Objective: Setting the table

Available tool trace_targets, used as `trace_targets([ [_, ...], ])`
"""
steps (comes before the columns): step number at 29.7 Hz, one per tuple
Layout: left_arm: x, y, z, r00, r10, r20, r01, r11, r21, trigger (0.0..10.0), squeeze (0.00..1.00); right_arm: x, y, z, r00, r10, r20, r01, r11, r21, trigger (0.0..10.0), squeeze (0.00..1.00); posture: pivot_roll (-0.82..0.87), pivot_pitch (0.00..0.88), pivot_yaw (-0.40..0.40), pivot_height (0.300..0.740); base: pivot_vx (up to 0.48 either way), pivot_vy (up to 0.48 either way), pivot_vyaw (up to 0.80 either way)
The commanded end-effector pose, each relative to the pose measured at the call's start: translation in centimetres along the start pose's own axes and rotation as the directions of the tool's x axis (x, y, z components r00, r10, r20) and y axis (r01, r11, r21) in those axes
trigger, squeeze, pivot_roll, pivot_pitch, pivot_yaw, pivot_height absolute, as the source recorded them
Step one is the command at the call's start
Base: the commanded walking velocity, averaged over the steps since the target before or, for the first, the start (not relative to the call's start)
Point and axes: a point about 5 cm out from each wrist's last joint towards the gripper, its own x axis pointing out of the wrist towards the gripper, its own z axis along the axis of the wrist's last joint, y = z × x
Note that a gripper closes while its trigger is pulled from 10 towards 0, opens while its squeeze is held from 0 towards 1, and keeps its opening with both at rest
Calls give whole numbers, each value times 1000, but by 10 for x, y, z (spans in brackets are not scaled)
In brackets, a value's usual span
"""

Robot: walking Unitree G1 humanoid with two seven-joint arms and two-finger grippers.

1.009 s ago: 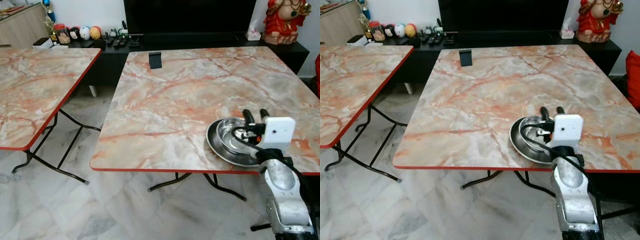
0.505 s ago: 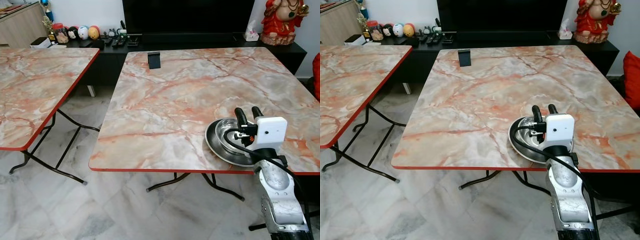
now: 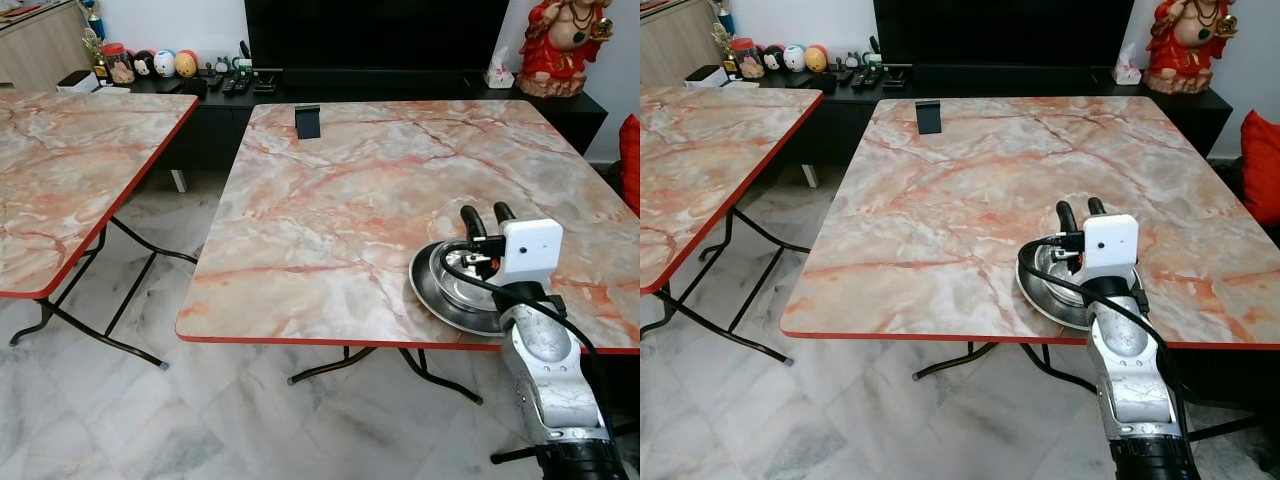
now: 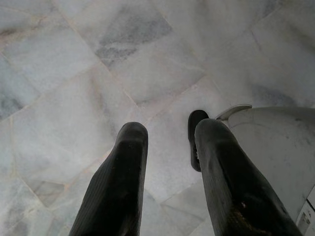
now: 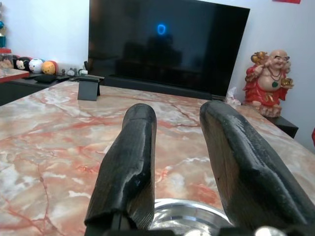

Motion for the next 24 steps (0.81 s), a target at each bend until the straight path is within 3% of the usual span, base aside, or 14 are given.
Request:
trace_targets([
  [1,-2,1,-6,999,5,-32,-5,1000,-8,10000,0,4,2,1,1000,0,1,0,1000,6,10000,0,-99,0,17,740,0,307,0],
  [11,-2,1,-6,999,0,-32,0,1000,-8,10000,0,7,4,5,1000,0,11,-1,1000,27,10000,0,-92,0,22,740,0,-29,0],
  [20,-2,1,-5,999,-1,-34,1,1000,-10,10000,0,9,5,5,1000,-2,13,1,999,34,10000,0,-87,0,23,740,0,324,0],
  [24,-2,1,-5,999,-2,-34,1,1000,-9,10000,0,10,6,5,1000,1,14,-1,999,36,10000,0,-85,0,23,740,0,-97,0],
])
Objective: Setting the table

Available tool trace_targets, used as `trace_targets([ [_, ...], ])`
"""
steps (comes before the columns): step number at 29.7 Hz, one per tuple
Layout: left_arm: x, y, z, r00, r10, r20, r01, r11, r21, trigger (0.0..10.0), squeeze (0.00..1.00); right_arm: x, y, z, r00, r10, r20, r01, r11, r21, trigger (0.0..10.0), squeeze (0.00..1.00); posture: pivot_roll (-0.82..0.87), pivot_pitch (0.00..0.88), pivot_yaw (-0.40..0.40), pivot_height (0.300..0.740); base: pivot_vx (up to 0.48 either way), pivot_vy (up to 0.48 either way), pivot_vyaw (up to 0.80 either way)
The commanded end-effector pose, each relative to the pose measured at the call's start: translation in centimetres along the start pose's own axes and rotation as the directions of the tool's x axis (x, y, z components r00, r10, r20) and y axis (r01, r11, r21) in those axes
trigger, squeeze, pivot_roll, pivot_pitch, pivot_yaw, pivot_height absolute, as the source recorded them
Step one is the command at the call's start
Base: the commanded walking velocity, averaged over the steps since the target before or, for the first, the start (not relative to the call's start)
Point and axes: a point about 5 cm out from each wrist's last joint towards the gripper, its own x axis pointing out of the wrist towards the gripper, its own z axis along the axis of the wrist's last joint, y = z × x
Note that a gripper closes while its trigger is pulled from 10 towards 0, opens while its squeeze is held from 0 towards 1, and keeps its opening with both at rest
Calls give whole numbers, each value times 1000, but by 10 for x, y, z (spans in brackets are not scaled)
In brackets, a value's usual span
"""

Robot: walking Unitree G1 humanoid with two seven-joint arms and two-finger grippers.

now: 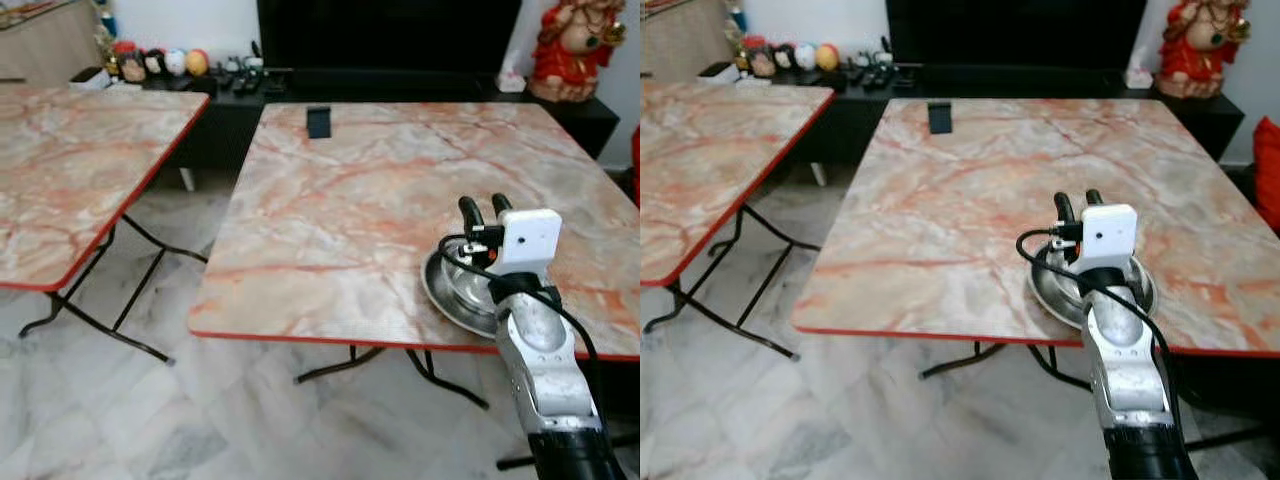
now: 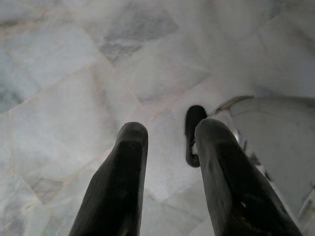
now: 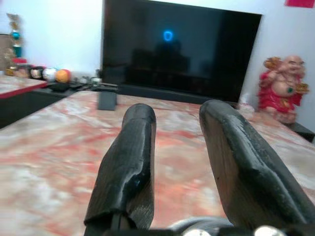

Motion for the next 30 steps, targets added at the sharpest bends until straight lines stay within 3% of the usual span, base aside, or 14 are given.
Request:
trace_targets([
  [1,-2,2,-4,1000,2,-20,-3,1000,-7,10000,0,2,-1,0,1000,-4,-3,4,1000,-2,10000,0,-85,0,23,740,0,0,0],
  [11,-2,2,-4,1000,2,-19,-2,1000,-4,10000,0,3,-2,0,1000,-8,-4,8,1000,1,10000,0,-85,0,25,740,0,358,0],
  [18,-2,2,-4,1000,1,-20,-2,1000,-7,10000,0,4,-2,1,1000,-8,1,8,1000,5,10000,0,-90,0,25,740,0,0,0],
  [23,-2,2,-4,1000,-1,-20,1,1000,-3,10000,0,4,-1,-2,1000,-7,-6,7,1000,6,10000,0,-93,0,29,740,0,480,0],
  [30,-2,3,-5,1000,-1,-22,1,1000,3,10000,0,2,2,-4,1000,-3,-13,3,1000,11,10000,0,-95,0,33,740,0,0,0],
])
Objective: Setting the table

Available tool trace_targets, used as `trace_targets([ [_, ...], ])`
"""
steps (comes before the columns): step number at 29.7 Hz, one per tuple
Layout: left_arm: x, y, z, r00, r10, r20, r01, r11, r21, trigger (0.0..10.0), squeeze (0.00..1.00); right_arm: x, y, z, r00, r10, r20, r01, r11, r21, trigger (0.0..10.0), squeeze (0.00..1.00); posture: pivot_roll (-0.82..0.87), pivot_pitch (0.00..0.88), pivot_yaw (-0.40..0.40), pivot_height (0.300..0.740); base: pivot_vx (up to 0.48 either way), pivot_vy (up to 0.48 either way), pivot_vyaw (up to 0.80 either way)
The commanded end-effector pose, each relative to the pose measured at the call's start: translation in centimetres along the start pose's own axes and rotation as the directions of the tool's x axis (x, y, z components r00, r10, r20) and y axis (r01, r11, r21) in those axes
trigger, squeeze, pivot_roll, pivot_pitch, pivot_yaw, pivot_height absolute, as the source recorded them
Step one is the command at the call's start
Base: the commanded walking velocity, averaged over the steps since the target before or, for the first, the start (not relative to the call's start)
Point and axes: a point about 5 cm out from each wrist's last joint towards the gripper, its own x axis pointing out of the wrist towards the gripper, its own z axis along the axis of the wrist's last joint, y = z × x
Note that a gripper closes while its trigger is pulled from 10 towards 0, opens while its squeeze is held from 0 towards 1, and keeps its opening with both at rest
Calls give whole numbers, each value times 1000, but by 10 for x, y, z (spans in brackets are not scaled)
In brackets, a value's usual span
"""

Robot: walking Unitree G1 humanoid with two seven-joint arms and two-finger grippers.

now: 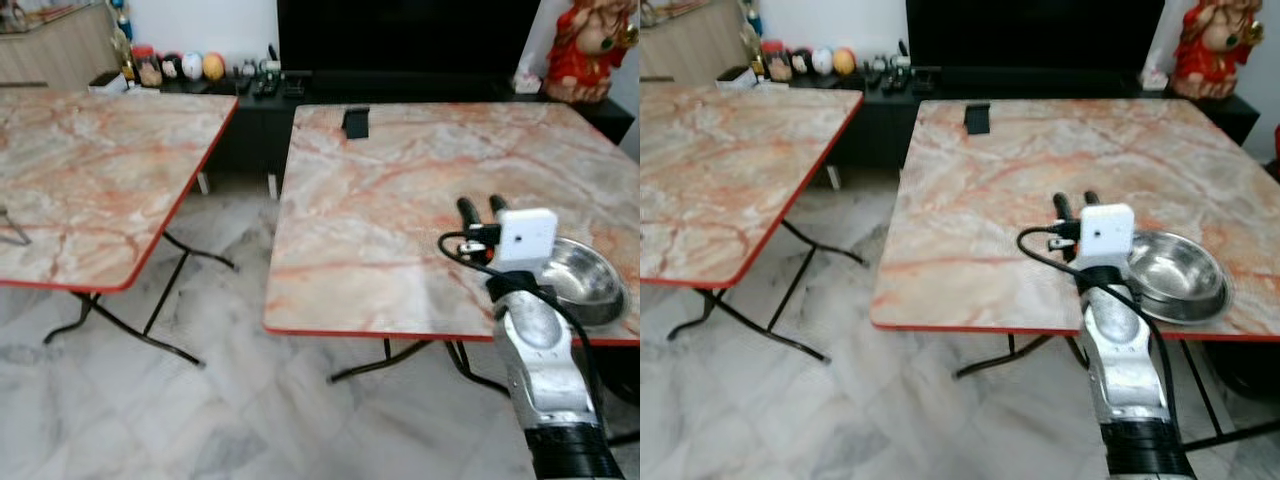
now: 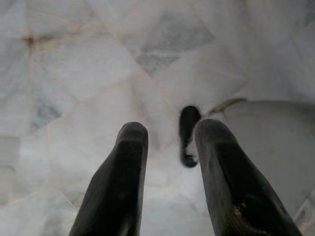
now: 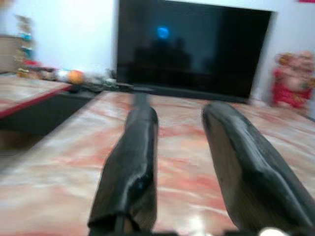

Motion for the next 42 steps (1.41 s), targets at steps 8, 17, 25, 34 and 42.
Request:
trace_targets([
  [8,-2,0,-7,1000,-8,-27,8,1000,4,10000,0,-7,4,-7,1000,12,-15,-12,1000,4,10000,0,-95,0,41,740,0,201,0],
  [17,-3,1,-8,999,-9,-32,9,1000,10,10000,0,-19,7,-27,997,24,-80,-24,1000,9,10000,0,-98,0,49,740,0,370,0],
  [25,-4,1,-8,999,-10,-33,11,1000,14,10000,0,-24,6,-41,992,12,-129,-7,999,37,10000,0,-97,0,51,740,0,480,0],
  [34,-4,2,-8,999,-14,-32,14,1000,16,10000,0,-29,14,-63,978,38,-203,-27,998,59,10000,0,-88,0,51,740,0,480,0],
  [42,-3,3,-7,999,-13,-30,13,1000,15,10000,0,-30,17,-65,979,54,-196,-42,997,64,10000,0,-85,0,54,740,0,480,0],
])
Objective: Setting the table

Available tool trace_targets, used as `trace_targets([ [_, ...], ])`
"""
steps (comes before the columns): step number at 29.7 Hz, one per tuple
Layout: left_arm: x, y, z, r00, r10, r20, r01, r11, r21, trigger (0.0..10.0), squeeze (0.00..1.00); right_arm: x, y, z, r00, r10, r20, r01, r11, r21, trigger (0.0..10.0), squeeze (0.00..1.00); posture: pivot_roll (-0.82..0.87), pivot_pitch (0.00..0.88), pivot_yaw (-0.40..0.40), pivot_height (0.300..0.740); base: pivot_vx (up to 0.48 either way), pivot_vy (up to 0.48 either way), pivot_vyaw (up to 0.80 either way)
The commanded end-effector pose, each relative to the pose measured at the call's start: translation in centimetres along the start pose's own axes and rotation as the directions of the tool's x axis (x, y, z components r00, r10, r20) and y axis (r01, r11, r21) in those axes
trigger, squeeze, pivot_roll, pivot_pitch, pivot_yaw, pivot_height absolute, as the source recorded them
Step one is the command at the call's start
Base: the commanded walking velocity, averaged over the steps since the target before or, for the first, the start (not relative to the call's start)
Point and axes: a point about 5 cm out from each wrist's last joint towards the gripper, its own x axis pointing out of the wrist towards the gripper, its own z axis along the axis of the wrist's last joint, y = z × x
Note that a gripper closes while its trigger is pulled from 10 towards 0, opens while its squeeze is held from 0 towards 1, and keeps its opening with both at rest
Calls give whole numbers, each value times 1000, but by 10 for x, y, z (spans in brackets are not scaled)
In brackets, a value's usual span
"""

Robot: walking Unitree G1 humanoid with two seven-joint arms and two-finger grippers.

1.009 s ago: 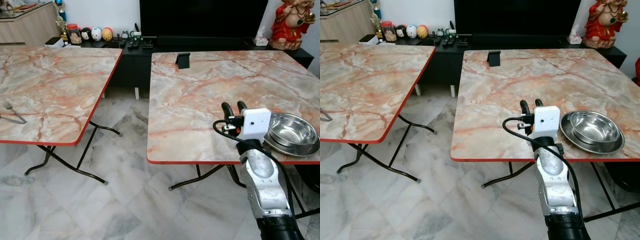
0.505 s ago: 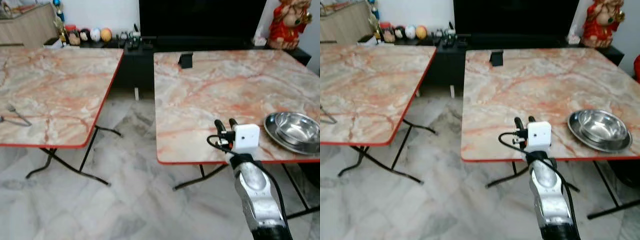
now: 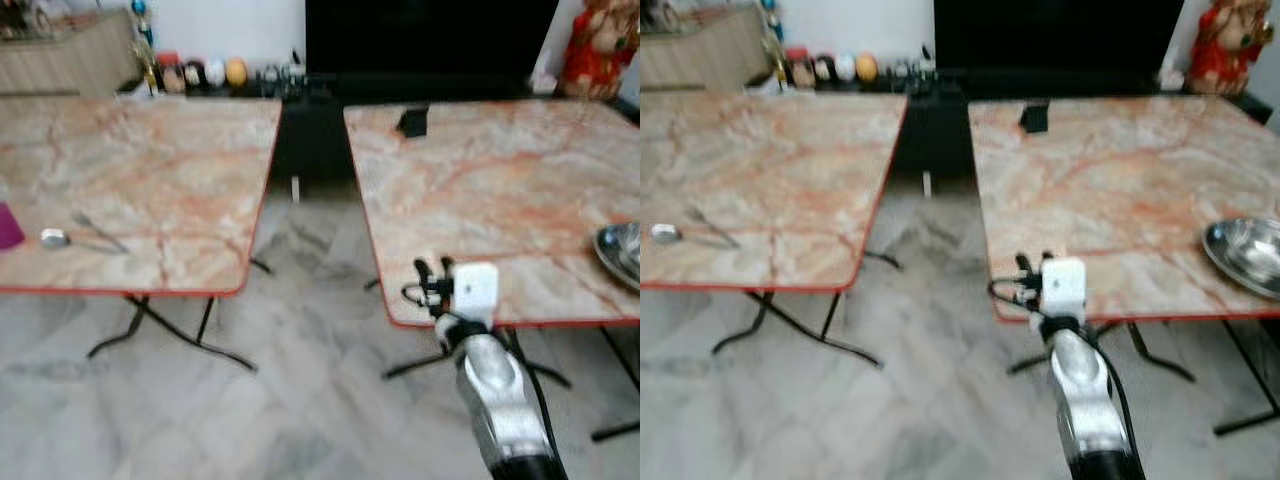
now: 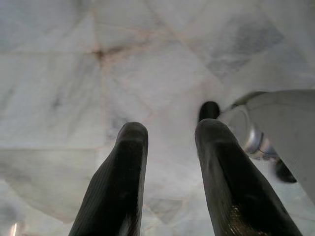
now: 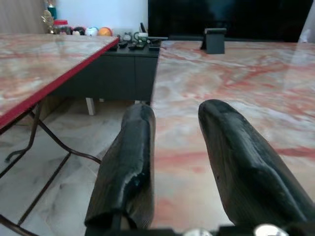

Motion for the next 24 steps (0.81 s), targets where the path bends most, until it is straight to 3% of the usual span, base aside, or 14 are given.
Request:
trace_targets([
  [1,1,-1,2,1000,-7,-2,7,1000,7,10000,0,-2,-7,-4,1000,-17,-15,17,1000,-10,10000,0,-85,0,54,740,0,480,0],
  [10,2,-2,3,1000,-8,1,8,1000,4,10000,0,-5,-4,-22,996,5,-84,-6,1000,-12,10000,0,-83,0,52,740,0,480,0],
  [24,2,-3,3,1000,-5,6,5,1000,-9,10000,0,-28,-2,-80,952,23,-306,-35,999,-34,10000,0,-66,0,43,740,0,480,0],
])
